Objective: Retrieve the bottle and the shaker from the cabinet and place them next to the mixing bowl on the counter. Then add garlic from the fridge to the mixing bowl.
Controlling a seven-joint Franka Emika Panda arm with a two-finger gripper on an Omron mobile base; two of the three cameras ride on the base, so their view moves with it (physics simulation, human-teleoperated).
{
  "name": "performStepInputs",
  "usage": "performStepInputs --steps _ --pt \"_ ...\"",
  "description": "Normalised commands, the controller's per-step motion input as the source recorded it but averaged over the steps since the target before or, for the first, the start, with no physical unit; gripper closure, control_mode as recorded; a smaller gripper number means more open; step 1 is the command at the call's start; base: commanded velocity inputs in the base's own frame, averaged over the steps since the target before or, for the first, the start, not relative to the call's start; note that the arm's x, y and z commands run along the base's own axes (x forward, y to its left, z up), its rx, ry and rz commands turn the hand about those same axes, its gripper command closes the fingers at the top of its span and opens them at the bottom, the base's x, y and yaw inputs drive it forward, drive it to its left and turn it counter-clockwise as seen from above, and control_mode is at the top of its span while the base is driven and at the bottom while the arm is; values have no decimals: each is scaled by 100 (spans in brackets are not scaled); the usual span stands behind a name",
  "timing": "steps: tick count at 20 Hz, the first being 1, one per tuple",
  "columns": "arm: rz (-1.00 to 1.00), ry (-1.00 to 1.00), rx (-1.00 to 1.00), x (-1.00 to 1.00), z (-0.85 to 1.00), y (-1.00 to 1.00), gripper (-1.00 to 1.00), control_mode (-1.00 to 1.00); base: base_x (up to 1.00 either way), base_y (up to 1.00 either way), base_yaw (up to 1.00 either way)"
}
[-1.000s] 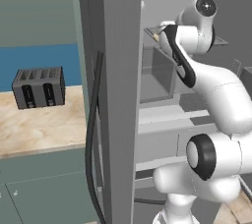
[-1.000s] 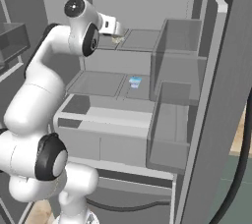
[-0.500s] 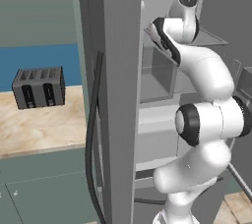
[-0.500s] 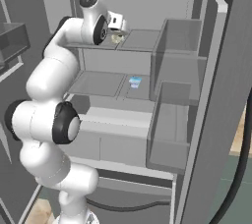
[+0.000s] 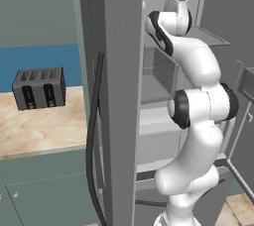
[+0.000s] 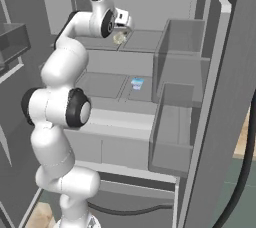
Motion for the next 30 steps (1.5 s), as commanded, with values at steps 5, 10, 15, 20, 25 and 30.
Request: performStepInputs --steps 5,10,15,20,25,30 --pt "0 1 0 5 -28 0 -100 -100 0 0 0" --pt "0 7 0 1 -36 0 -100 -100 0 0 0" --pt "0 7 0 25 -21 -2 -100 -100 0 0 0" --pt "2 0 0 37 0 -12 -100 -100 0 0 0" --pt "0 0 0 4 0 -2 100 -100 0 0 0" --pt "0 0 0 0 0 0 100 -100 0 0 0"
